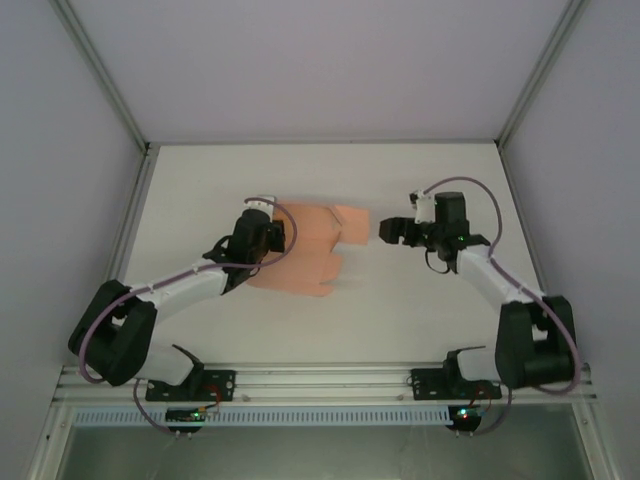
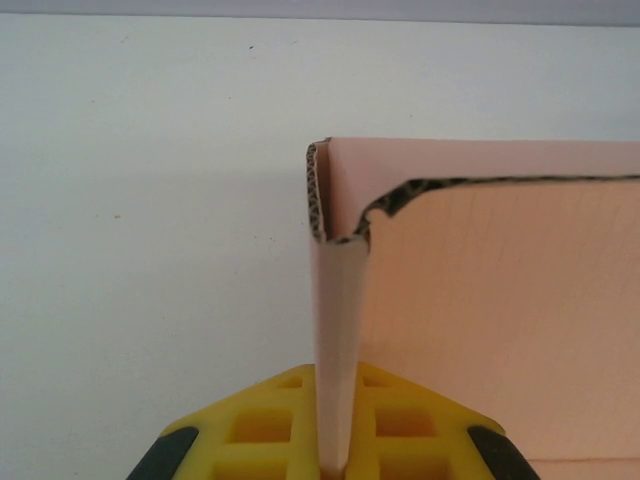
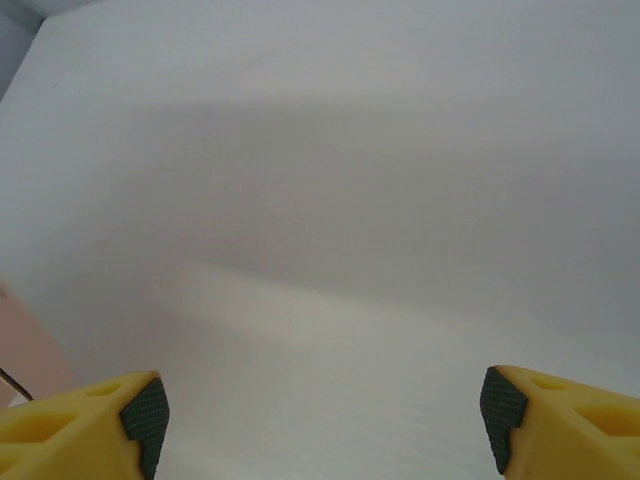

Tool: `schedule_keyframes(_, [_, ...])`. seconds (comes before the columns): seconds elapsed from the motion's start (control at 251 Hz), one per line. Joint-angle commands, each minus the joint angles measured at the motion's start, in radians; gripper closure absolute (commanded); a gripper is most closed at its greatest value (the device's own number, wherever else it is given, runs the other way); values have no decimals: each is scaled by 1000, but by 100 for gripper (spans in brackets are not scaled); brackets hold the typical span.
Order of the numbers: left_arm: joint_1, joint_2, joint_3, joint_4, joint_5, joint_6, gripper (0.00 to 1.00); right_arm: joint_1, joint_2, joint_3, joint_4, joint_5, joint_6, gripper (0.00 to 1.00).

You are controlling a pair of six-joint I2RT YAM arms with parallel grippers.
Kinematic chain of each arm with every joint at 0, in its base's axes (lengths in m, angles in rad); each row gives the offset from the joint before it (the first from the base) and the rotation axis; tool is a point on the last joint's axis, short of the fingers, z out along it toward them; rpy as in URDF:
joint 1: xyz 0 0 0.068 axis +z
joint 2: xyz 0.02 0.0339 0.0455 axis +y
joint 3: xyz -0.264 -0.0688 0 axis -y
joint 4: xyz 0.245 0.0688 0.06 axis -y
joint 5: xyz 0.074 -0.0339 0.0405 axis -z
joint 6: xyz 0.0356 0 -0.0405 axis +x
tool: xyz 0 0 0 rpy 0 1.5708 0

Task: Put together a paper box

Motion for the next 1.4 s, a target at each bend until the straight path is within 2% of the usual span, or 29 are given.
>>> schedule_keyframes(0.0, [1,-19,6,37,13,-5,100,30,59,85,17,-181,-33,21])
schedule_keyframes(0.108, [0,-4,10,36,0,-7,100,64,94,111,27,-258,-52,28])
schedule_keyframes(0.279, [0,22,20,30,-10,-14,100,131,106,106,62,-391,-83,30])
schedule_keyframes(0.443, [0,37,28,30,5,-16,100,189,146,126,81,-393,-85,32])
schedule_keyframes(0.515, [0,43,30,30,6,-14,100,208,178,154,80,-379,-84,38])
schedule_keyframes(0.647, [0,54,34,24,16,-23,100,240,230,200,95,-352,-74,38])
schedule_keyframes(0.726, [0,63,36,22,15,-30,100,265,248,215,109,-302,-70,38])
schedule_keyframes(0.806, [-2,72,40,19,16,-32,100,295,255,220,119,-192,-64,38])
schedule_keyframes(0.87, [-3,84,41,24,27,-28,100,322,264,223,119,-46,-49,38])
schedule_keyframes(0.958, [-10,112,47,22,27,-26,100,365,290,231,100,163,-39,44])
schedule_keyframes(1.026, [-15,141,54,22,27,-32,100,390,316,226,103,268,-38,47])
schedule_keyframes(1.329, [-52,263,59,46,33,-36,100,408,441,201,188,258,32,48])
schedule_keyframes(1.397, [-61,286,68,40,4,-39,100,414,453,191,221,277,49,52])
